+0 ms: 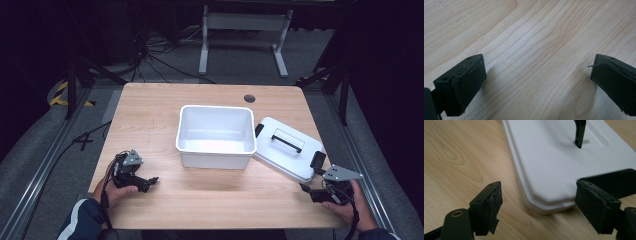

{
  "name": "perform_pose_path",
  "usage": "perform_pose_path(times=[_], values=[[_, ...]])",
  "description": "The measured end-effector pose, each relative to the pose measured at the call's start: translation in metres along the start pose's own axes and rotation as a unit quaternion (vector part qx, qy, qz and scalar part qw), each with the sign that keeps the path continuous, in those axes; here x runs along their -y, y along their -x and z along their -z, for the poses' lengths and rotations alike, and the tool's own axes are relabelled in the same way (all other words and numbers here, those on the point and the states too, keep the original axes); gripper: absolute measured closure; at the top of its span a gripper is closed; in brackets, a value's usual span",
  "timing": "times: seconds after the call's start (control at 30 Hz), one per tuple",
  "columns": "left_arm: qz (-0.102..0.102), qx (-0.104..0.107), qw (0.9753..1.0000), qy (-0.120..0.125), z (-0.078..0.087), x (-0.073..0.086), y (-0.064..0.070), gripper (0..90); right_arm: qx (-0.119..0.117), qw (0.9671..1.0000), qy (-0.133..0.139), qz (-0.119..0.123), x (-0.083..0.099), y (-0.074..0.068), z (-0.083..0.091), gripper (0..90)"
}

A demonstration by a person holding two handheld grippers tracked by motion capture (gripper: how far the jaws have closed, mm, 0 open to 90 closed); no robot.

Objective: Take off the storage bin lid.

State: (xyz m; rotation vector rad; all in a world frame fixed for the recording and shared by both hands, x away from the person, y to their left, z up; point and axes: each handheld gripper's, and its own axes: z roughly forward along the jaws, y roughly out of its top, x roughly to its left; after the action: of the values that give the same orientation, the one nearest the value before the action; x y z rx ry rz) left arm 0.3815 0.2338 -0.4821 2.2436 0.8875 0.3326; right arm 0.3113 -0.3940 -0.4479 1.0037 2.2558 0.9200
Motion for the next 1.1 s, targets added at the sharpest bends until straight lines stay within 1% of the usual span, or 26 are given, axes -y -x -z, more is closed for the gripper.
perform_pose_path(times=[0.03, 0.1, 0.13, 0.2, 0.3, 0.37, 0.4, 0.47, 0.5, 0.53, 0.57, 0.6, 0.73, 1.1], values=[[-0.001, 0.000, 1.0000, 0.000, 0.000, 0.000, 0.000, 0.5, -0.002, 0.9999, 0.001, -0.010, 0.003, 0.000, 0.000, 21.9], [-0.001, 0.000, 1.0000, 0.000, 0.000, 0.000, 0.000, 0.5, 0.008, 0.9998, 0.003, -0.015, 0.007, 0.000, 0.001, 21.8], [-0.001, 0.000, 1.0000, 0.000, 0.000, 0.000, 0.000, 0.5, 0.007, 0.9997, 0.006, -0.024, 0.009, 0.000, 0.001, 21.7], [-0.002, 0.000, 1.0000, 0.000, 0.000, 0.000, 0.000, 0.4, 0.009, 0.9995, 0.002, -0.029, 0.013, 0.000, 0.000, 21.4], [-0.001, 0.000, 1.0000, 0.000, 0.000, 0.000, 0.000, 0.4, 0.003, 0.9993, -0.009, -0.036, 0.017, 0.001, -0.004, 21.2], [0.000, 0.001, 1.0000, 0.000, 0.000, 0.000, 0.000, 0.5, 0.001, 0.9992, -0.005, -0.040, 0.020, 0.001, -0.006, 20.3], [-0.001, 0.000, 1.0000, 0.000, 0.000, 0.000, 0.000, 0.5, -0.005, 0.9987, -0.007, -0.051, 0.021, 0.003, -0.006, 20.2], [-0.001, 0.001, 1.0000, -0.001, 0.000, 0.000, 0.000, 0.5, -0.009, 0.9985, -0.008, -0.053, 0.021, 0.003, -0.006, 20.3], [-0.001, 0.001, 1.0000, 0.000, 0.000, 0.000, 0.000, 0.4, -0.016, 0.9982, -0.009, -0.057, 0.021, 0.004, -0.007, 20.3], [-0.001, 0.001, 1.0000, 0.000, 0.000, 0.000, 0.000, 0.4, -0.016, 0.9982, -0.009, -0.057, 0.021, 0.004, -0.007, 20.3], [-0.001, 0.002, 1.0000, 0.000, 0.000, 0.000, 0.000, 0.4, -0.024, 0.9975, -0.010, -0.066, 0.021, 0.006, -0.008, 20.1], [0.001, 0.003, 1.0000, -0.001, 0.000, 0.000, 0.000, 0.4, -0.024, 0.9974, -0.011, -0.067, 0.021, 0.006, -0.008, 20.1], [-0.002, 0.001, 1.0000, -0.001, 0.000, 0.000, 0.000, 0.4, -0.026, 0.9973, -0.012, -0.067, 0.021, 0.006, -0.008, 19.9], [0.000, 0.004, 1.0000, 0.000, 0.000, 0.000, 0.000, 0.3, -0.026, 0.9973, -0.012, -0.067, 0.021, 0.006, -0.008, 19.8]])
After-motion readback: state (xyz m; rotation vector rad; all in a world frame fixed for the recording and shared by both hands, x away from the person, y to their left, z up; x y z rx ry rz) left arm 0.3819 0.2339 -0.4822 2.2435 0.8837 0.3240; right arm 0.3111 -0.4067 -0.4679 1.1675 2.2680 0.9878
